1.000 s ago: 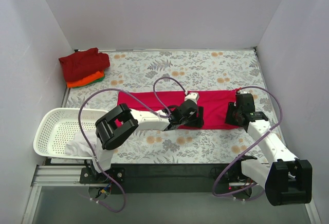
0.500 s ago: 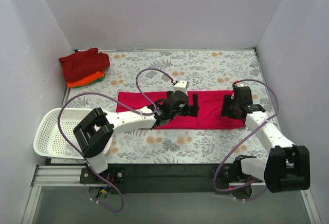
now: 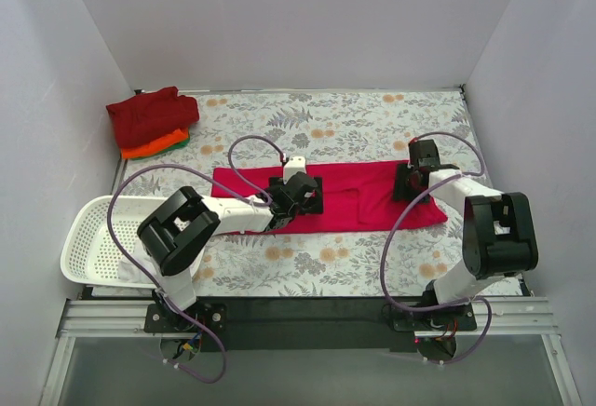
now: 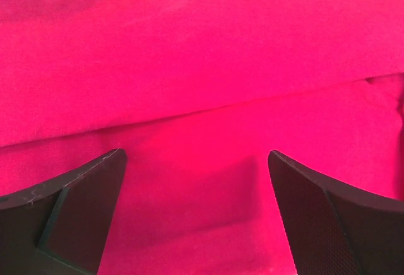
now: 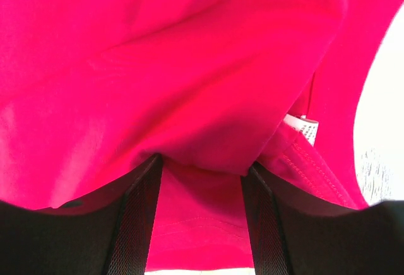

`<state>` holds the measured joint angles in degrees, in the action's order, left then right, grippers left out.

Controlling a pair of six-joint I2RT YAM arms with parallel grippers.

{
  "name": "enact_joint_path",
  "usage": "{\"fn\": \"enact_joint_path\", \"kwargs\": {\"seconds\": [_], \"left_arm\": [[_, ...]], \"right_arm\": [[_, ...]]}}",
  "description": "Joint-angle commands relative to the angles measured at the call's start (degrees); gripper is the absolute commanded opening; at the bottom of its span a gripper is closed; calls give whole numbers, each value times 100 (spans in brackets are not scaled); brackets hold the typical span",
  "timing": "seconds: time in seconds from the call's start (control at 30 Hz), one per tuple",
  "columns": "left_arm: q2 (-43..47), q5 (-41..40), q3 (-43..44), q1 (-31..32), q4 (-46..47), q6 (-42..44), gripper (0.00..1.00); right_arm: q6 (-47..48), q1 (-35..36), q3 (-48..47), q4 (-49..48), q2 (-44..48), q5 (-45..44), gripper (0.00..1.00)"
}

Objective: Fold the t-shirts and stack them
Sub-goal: Fold the tshirt

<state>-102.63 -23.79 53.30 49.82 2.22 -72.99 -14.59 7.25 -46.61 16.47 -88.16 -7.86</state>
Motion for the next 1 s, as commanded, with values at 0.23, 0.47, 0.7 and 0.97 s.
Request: {"fn": "enact_joint_path", "kwargs": {"seconds": [0.23,0.47,0.7,0.97], "left_arm": [[278,498,-592,159,-64,-830,87],[604,893,-672,458,6,-1279,87],[674,1315,-751,791,217,-1499,87],[393,2080,-488,1108,1114,-1288,87]], "right_arm": [[202,-13,-1745,-329,-1606,-120,46],[483,14,-3300,-329,-2959,372,45],[606,40,-4716,-302,-3883,1075,45],[562,207,-6069,-285,-4614,2719,55]]}}
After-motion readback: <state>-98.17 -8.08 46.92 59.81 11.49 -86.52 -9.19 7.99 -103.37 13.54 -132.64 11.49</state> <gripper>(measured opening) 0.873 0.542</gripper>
